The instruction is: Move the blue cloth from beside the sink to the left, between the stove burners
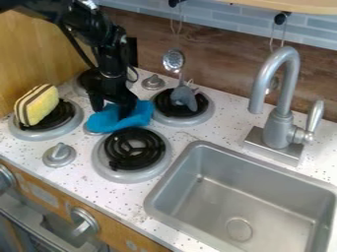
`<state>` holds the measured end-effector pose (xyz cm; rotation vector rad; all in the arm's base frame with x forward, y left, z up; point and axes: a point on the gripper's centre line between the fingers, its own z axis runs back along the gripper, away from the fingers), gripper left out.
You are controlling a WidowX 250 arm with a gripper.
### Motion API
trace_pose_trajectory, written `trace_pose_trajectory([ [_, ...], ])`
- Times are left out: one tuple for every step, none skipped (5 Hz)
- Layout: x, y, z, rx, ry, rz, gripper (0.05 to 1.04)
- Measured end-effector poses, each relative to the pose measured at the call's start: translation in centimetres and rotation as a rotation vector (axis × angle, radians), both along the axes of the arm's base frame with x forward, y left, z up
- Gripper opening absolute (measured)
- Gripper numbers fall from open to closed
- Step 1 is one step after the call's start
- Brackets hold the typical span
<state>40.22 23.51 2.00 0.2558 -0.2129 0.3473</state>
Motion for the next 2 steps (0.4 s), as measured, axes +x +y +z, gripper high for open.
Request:
trace_pose_trajectory([
  [0.7,1.8,0.2,0.015,-0.008,0.045,1.007],
  [1.0,3.1,0.1,0.019,0.002,0.07,1.007],
])
